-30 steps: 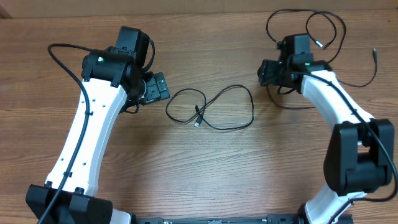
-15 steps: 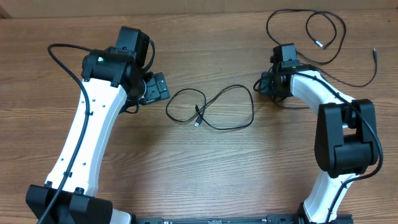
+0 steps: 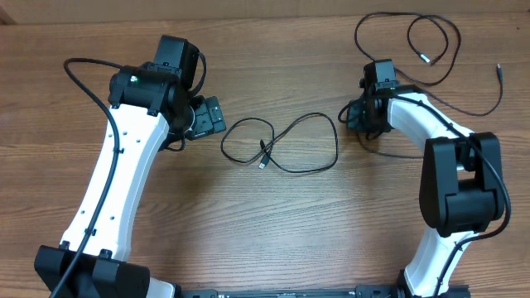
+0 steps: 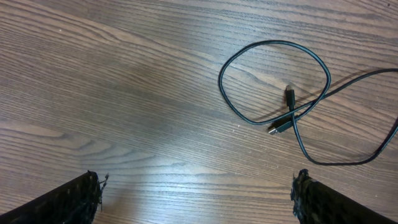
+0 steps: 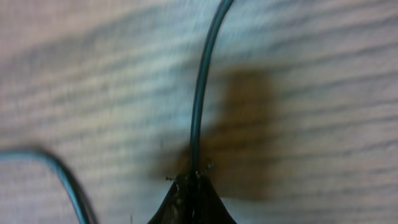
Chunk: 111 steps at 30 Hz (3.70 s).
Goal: Untangle cables
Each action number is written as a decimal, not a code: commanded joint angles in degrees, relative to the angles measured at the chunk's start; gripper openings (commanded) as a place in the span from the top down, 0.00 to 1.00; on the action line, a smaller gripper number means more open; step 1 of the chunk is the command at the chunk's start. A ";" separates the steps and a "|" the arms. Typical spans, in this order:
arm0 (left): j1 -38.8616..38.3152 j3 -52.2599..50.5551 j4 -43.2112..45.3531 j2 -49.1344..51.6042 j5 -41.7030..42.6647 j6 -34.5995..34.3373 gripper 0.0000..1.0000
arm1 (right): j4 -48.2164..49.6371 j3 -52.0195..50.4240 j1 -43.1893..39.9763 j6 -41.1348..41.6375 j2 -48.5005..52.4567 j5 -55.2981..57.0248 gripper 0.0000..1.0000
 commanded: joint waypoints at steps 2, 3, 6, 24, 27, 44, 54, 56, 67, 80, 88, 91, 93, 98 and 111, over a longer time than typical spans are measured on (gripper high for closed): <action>0.15 -0.24 0.24 0.57 0.46 -0.52 0.00 | -5.27 -0.74 0.00 -9.60 -4.15 -5.77 0.96; 0.15 -0.24 0.24 0.57 0.46 -0.52 0.01 | -6.01 -0.74 0.00 -10.01 -4.66 -6.32 0.96; 0.15 -0.24 0.22 0.57 0.46 -0.52 0.01 | -9.73 -0.74 0.00 -10.12 -7.43 -8.94 0.96; 0.15 -0.24 0.85 0.57 0.46 -0.52 0.01 | -15.45 -0.76 0.11 -3.87 -9.25 -2.97 0.54; 0.15 -0.24 0.83 0.57 0.48 -0.55 0.00 | -14.16 -0.74 -0.17 0.92 -9.25 2.95 0.54; 0.15 -0.24 0.35 0.57 0.31 -0.50 0.00 | -10.25 -1.09 -20.50 22.34 -9.22 11.17 0.00; 0.15 -0.24 1.25 0.57 0.28 -0.50 0.01 | -12.35 -6.16 -26.80 22.36 -9.22 7.76 0.00; 0.15 -0.24 1.27 0.57 0.26 -0.50 0.00 | -12.57 -6.84 -26.80 22.36 -9.22 5.18 0.00; 0.15 -0.24 1.27 0.57 0.28 -0.50 0.00 | -12.92 -8.87 -26.73 22.38 -9.20 1.84 0.27; 0.15 -0.24 1.27 0.57 0.28 -0.52 0.01 | -5.51 -12.81 -26.73 22.32 -9.20 1.62 0.96; 0.15 -0.24 0.81 0.57 0.28 -0.50 0.01 | -2.80 -10.60 -26.73 16.28 -9.25 0.74 0.96; 0.15 -0.24 0.83 0.57 0.28 -0.52 0.00 | -2.80 -9.22 -26.73 12.35 -9.25 -1.38 0.96; 0.15 -0.24 0.83 0.57 0.28 -0.52 0.01 | -2.62 -8.46 -26.73 9.09 -9.25 -3.69 0.96; 0.15 -0.24 0.83 0.57 0.28 -0.52 0.01 | 0.04 -7.65 -26.73 -3.58 -9.55 -15.52 0.96; 0.15 -0.24 0.81 0.57 0.28 -0.52 0.00 | 11.74 -7.69 -26.38 -21.57 -9.55 -19.93 0.96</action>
